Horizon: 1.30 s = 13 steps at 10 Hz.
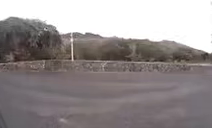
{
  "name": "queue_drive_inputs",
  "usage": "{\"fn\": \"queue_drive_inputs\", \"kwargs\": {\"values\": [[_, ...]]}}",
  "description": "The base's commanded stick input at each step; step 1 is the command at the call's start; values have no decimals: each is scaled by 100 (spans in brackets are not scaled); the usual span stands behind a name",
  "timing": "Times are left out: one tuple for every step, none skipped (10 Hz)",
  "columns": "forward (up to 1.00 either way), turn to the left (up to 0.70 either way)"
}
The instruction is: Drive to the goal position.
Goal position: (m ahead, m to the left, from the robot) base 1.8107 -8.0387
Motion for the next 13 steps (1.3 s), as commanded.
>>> {"fn": "queue_drive_inputs", "kwargs": {"values": [[0,-45],[0,-45],[0,-45],[0,-45],[0,-45],[0,-45],[0,-45],[0,-45],[0,-45],[0,-45],[0,-45],[0,-45],[0,-45]]}}
